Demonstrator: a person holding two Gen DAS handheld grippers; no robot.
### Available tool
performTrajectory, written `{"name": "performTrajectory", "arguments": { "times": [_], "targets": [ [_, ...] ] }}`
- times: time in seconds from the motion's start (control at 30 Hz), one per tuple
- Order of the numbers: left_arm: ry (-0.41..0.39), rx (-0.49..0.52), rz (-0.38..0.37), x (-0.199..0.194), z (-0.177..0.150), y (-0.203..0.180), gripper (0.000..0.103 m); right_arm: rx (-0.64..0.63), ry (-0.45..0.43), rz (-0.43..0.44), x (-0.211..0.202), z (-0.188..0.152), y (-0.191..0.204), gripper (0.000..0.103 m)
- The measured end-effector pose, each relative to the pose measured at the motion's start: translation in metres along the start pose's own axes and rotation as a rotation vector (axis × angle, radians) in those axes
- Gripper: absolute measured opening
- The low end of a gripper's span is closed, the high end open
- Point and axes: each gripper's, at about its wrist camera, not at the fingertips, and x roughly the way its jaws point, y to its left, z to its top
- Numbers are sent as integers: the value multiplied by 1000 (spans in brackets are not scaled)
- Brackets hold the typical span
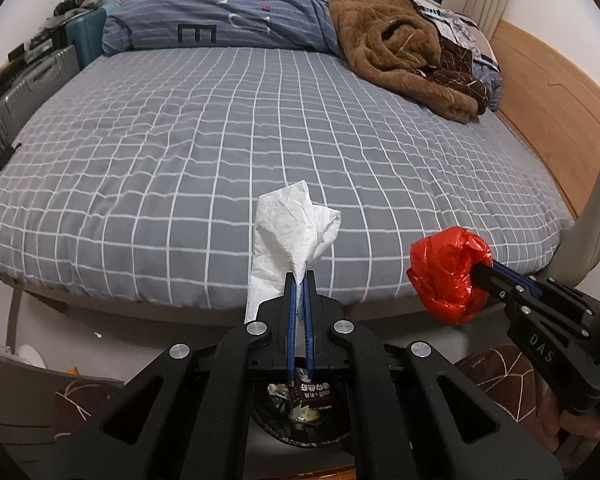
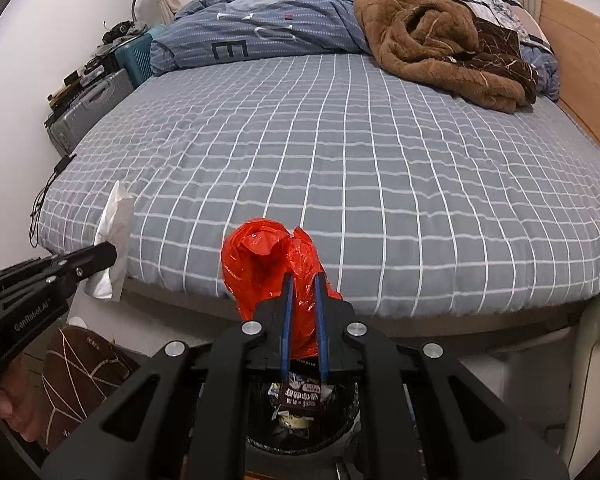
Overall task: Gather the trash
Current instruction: 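Lift the white paper and red bag and carry them down to the bin, then open the right tool over the bin to drop the red bag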
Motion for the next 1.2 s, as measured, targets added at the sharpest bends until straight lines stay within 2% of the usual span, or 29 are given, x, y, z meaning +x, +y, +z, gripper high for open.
{"name": "performTrajectory", "arguments": {
  "times": [0.27,0.63,0.9,1.2],
  "targets": [
    [25,8,19,9,-26,-1,3,6,53,2,16,-30,3,10],
    [130,17,21,52,-68,3,3,17,147,14,49,-67,3,10],
    [207,-12,14,85,-97,12,3,21,214,15,78,-88,1,10],
    [277,-21,22,118,-115,22,3,16,306,18,115,-109,4,10]
  ]
}}
